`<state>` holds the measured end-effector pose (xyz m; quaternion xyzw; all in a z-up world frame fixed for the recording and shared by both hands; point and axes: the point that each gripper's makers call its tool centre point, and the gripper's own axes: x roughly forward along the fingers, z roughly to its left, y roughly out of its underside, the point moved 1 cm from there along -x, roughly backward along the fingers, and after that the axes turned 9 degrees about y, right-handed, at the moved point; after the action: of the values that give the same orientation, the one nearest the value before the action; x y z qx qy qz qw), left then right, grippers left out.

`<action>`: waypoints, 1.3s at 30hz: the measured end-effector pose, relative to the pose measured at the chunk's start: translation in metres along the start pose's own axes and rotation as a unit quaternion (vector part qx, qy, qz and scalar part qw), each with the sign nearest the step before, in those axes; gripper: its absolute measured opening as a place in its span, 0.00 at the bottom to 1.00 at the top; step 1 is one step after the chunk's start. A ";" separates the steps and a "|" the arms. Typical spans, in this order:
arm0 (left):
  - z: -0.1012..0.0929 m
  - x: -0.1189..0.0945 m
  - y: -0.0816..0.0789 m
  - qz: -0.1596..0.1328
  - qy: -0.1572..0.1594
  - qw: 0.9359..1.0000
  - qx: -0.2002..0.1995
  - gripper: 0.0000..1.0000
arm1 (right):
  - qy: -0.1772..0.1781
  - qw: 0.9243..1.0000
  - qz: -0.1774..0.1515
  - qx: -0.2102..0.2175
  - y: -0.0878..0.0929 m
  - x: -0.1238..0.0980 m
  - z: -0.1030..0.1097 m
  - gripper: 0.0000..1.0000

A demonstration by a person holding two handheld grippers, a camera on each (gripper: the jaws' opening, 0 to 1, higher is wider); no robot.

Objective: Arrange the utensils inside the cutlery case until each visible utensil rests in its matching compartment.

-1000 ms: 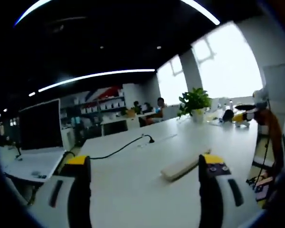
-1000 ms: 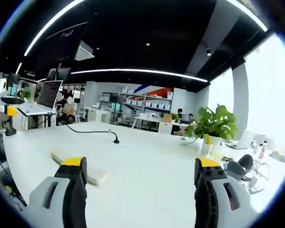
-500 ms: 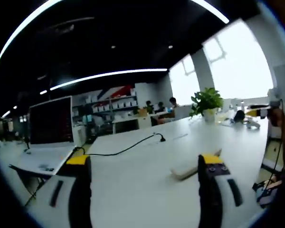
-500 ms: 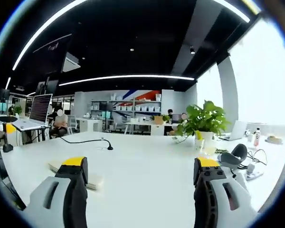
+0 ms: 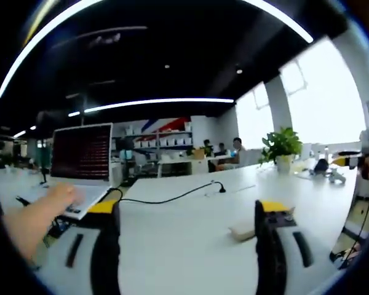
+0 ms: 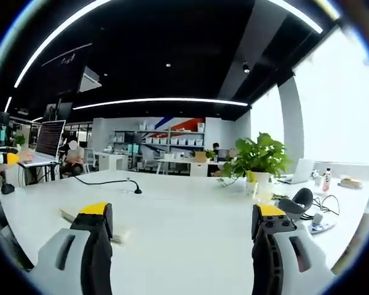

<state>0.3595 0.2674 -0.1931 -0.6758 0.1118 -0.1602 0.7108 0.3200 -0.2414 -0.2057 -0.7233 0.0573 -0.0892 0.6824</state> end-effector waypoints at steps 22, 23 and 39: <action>-0.012 -0.003 0.001 -0.003 0.018 1.000 0.004 0.92 | -0.002 1.000 -0.010 -0.011 -0.001 -0.008 -0.002 0.99; -0.013 -0.003 0.001 -0.002 0.019 1.000 0.005 0.92 | -0.001 1.000 -0.010 -0.011 -0.001 -0.008 -0.003 0.99; -0.014 -0.001 0.002 0.002 0.023 1.000 0.008 0.92 | -0.011 1.000 -0.005 -0.009 0.002 -0.006 0.001 0.98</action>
<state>0.3537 0.2553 -0.1959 -0.6661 0.1286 -0.1755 0.7134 0.3140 -0.2393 -0.2079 -0.7305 0.0469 -0.0837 0.6761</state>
